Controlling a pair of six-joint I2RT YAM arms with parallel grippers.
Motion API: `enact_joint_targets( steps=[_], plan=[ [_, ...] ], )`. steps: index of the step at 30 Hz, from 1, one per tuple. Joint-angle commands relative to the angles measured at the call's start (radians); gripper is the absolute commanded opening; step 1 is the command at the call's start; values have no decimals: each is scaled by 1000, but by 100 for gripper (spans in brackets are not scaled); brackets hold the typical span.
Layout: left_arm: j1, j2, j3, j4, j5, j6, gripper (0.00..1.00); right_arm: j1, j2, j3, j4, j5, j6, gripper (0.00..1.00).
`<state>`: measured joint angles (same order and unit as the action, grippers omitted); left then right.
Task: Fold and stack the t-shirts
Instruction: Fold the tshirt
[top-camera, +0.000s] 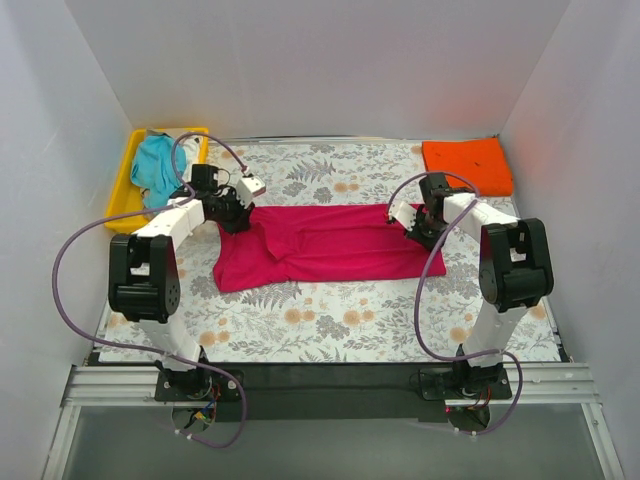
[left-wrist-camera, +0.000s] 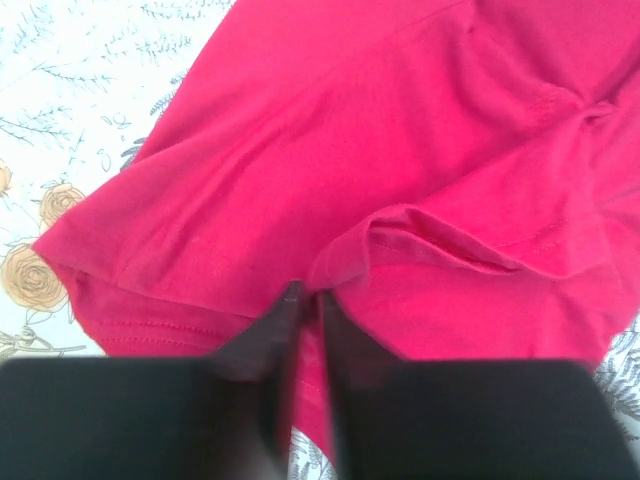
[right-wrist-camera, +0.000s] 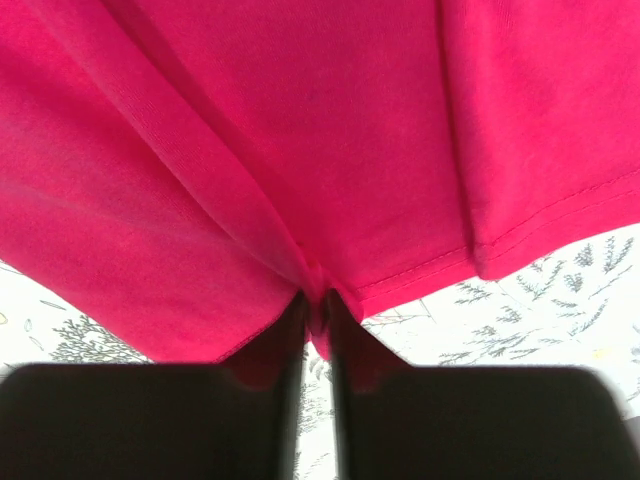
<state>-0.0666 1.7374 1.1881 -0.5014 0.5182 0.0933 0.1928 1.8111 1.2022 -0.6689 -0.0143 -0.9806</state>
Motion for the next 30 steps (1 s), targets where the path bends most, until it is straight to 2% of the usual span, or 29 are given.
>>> enact_joint_targets(
  steps=[1, 2, 3, 4, 6, 8, 10, 14, 21, 30],
  plan=[
    [7, 8, 63, 14, -9, -52, 21, -7, -1, 40, 6, 10, -1, 23],
    [7, -2, 71, -3, 11, -53, 27, -7, -16, 40, -1, 10, 2, 36],
    [7, -18, 71, -14, 28, -56, 32, -6, -27, 40, -4, 10, 3, 44],
    [7, -54, 65, -15, 57, -63, 46, -6, -38, 39, -12, 10, 8, 48],
    [-7, -88, 67, -46, 72, -64, 49, -6, -74, 48, -24, 1, 25, 54],
    [-25, -131, 61, -75, 85, -67, 49, -6, -113, 53, -37, -10, 37, 55],
    [-64, -159, 18, -100, 91, -63, 45, -7, -139, 57, -46, -38, 59, 55],
    [-157, -180, -66, -118, 28, -27, 42, -6, -170, 69, -70, -72, 98, 54],
    [-258, -105, -81, -89, -61, -83, 45, -6, -151, 125, -124, -128, 146, 51],
    [-292, -42, -87, -98, -144, -60, 47, -6, -128, 132, -127, -115, 143, 50]
  ],
)
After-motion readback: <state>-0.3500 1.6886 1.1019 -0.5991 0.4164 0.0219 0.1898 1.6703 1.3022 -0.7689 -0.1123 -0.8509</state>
